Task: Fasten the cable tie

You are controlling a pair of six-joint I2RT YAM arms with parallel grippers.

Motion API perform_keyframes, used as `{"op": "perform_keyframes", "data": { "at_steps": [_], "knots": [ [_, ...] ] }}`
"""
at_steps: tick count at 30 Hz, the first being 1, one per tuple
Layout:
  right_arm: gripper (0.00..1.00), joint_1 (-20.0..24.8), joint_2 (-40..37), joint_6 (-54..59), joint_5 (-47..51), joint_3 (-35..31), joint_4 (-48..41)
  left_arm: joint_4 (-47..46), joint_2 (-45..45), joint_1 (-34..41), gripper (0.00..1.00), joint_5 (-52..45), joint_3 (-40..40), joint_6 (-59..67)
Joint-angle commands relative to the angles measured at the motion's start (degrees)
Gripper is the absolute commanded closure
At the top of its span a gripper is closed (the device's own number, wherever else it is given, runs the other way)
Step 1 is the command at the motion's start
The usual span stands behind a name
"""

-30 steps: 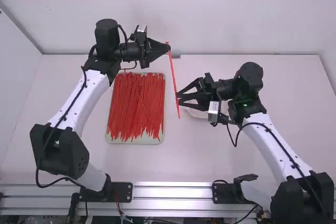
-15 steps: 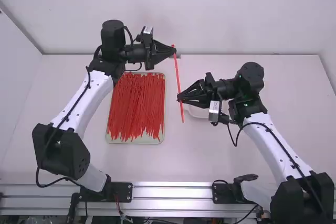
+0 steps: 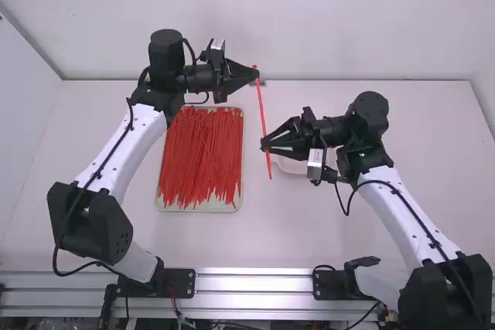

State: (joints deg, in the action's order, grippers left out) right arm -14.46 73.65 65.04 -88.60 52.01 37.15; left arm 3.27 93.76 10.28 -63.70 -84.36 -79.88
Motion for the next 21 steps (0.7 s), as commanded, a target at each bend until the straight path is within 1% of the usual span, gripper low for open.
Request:
{"op": "perform_keyframes", "data": {
  "at_steps": [1, 3, 12, 13, 14, 18, 21],
  "knots": [
    [0.88, -0.28, -1.01, -0.11, -0.59, -0.33, 0.11, 0.17, -0.15, -0.48, 0.98, 0.33, 0.42, 0.85],
    [0.91, -0.28, -1.01, -0.07, -0.57, -0.35, 0.11, 0.17, -0.15, -0.94, 0.98, 0.31, 0.44, 0.90],
    [0.91, -1.36, -1.01, -0.04, -0.55, -0.33, 0.13, 0.15, -0.15, -1.38, 0.98, 1.03, 0.44, 2.16],
    [0.97, -1.22, -1.01, -0.09, -0.57, -0.33, 0.13, 0.22, -0.15, -1.38, 0.98, 0.76, 0.42, 2.16],
    [1.00, -1.16, -1.01, -0.09, -0.57, -0.35, 0.13, 0.24, -0.15, -1.14, 0.98, 0.55, 0.42, 2.16],
    [1.00, -0.46, -1.01, -1.11, -0.57, -0.33, 0.11, 0.22, -0.15, -0.94, 0.98, -0.72, 0.42, 3.67],
    [1.00, -0.09, -1.01, -6.12, -0.04, -0.26, 0.11, 0.15, -0.15, -0.92, 0.98, -2.16, 0.42, 8.37]
  ]
}}
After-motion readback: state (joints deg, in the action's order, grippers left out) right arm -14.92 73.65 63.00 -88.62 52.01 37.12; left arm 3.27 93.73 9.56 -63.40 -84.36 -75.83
